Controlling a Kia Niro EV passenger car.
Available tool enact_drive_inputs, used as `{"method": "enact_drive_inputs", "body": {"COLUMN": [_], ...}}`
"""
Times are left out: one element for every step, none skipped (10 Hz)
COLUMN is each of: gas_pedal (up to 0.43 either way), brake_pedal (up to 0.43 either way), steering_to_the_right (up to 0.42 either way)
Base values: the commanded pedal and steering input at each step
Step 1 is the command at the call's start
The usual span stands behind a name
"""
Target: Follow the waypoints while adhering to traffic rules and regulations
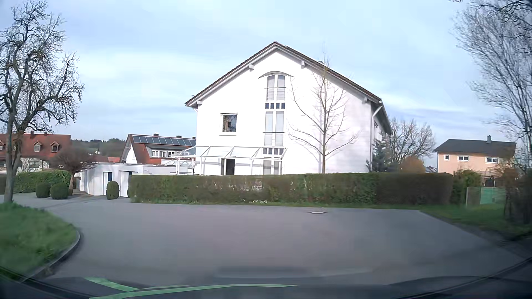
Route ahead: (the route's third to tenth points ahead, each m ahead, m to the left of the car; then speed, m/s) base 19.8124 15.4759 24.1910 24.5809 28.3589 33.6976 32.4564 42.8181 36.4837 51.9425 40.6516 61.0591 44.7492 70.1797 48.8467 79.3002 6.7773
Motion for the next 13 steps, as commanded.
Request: {"method": "enact_drive_inputs", "body": {"gas_pedal": [0.0,0.0,0.0,0.0,0.0,0.0,0.0,0.0,0.0,0.0,0.0,0.0,0.0], "brake_pedal": [0.061,0.061,0.061,0.061,0.037,0.006,0.0,0.0,0.0,0.0,0.0,0.0,0.0], "steering_to_the_right": [-0.178,-0.187,-0.196,-0.204,-0.207,-0.207,-0.207,-0.208,-0.212,-0.219,-0.229,-0.234,-0.236]}}
